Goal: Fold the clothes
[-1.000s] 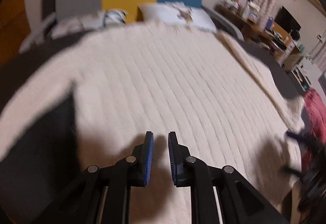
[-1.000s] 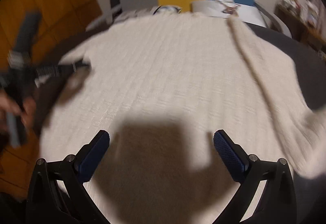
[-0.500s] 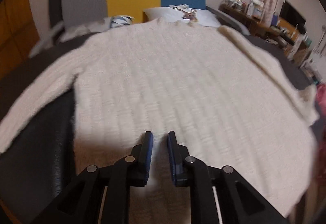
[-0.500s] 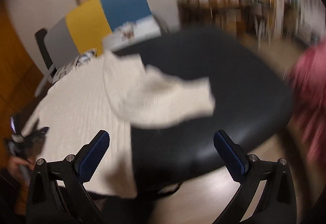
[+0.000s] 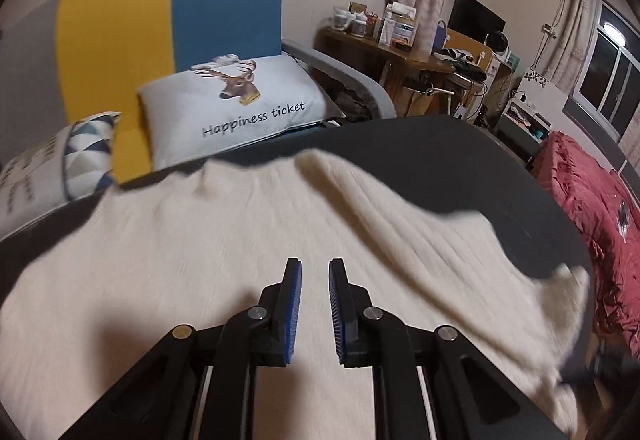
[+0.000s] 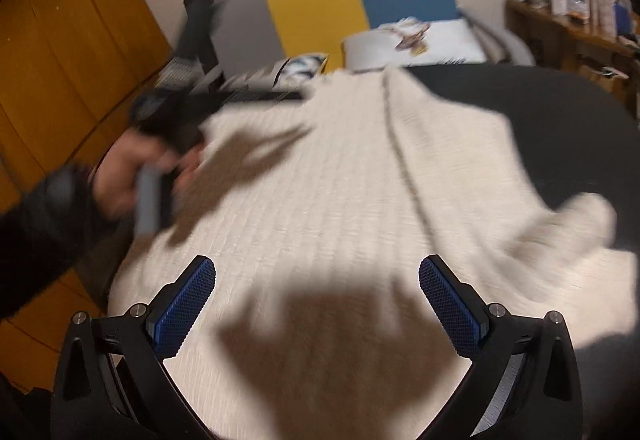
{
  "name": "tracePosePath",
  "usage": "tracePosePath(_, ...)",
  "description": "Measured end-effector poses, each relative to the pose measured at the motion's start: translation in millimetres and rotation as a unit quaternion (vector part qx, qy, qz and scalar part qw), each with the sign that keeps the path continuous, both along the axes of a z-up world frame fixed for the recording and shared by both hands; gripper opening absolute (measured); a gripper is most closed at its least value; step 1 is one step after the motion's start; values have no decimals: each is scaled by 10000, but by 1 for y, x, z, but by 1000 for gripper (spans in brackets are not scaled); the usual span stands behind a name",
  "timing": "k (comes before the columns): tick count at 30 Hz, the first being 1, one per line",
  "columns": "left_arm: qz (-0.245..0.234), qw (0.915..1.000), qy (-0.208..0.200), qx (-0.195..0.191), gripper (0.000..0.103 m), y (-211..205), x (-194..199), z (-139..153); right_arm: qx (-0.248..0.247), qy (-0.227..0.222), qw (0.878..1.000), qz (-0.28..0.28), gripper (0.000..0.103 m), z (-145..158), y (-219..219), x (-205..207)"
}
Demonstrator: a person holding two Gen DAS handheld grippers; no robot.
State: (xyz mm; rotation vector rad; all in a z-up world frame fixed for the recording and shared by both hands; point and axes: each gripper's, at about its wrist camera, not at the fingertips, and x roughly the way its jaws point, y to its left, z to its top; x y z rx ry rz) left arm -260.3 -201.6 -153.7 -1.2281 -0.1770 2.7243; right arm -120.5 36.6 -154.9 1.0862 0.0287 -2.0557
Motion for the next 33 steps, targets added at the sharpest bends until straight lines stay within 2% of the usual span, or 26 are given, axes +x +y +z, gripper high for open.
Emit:
tracePosePath(3, -89, 9999, -143, -17, 13, -4, -46, -18, 461, 8, 9989, 115, 103, -23, -14, -7)
tracePosePath(4, -128, 9997, -197, -35, 13, -5, -58, -25, 572, -126, 9982, 138, 103, -32, -15, -11)
tracePosePath(6, -217, 9992, -312, -103, 13, -5, -78, -39, 649, -195, 9977, 98, 103, -47, -14, -12)
tracePosePath(10, -330, 9988, -204, -287, 14, 1, -89, -45, 1136, 560, 9915, 312, 103, -54, -24, 9)
tracePosePath(14, -288, 9992, -199, -176, 14, 0, -86, -44, 1062, 527, 9926, 274, 103, -56, -24, 7)
tracePosePath(17, -170, 9990, -384, 161, 11, -2, -79, -31, 1076, 608, 9920, 246, 103, -55, -25, 11)
tracePosePath(19, -117, 9979, -314, 548, 11, -4, -62, -18, 1036, 624, 9924, 220, 103, -52, -24, 17)
tracePosePath(20, -138, 9978, -225, 615, 11, -2, -48, -10, 1059, 625, 9922, 203, 103, -51, -21, 19)
tracePosePath(22, -315, 9986, -57, 421, 11, 10, -16, 1, 1142, 620, 9914, 148, 103, -45, -17, 22)
tracePosePath(24, -500, 9985, -180, 114, 11, 25, 12, 1, 1215, 693, 9902, 33, 103, -34, -10, 26)
tracePosePath(27, -617, 9958, -352, -572, 11, 45, 37, -15, 1313, 1203, 9830, -459, 103, -2, 25, 38)
tracePosePath(29, -584, 9945, -638, -593, 11, 49, 42, -37, 1587, 1450, 9718, -967, 103, 8, 53, 38)
tracePosePath(30, -564, 9955, -476, -597, 12, 49, 46, -42, 1675, 1481, 9679, -1146, 103, 9, 66, 35)
tracePosePath(33, -392, 9973, -510, -356, 12, 45, 43, -46, 1672, 1187, 9708, -1248, 103, -1, 92, 14)
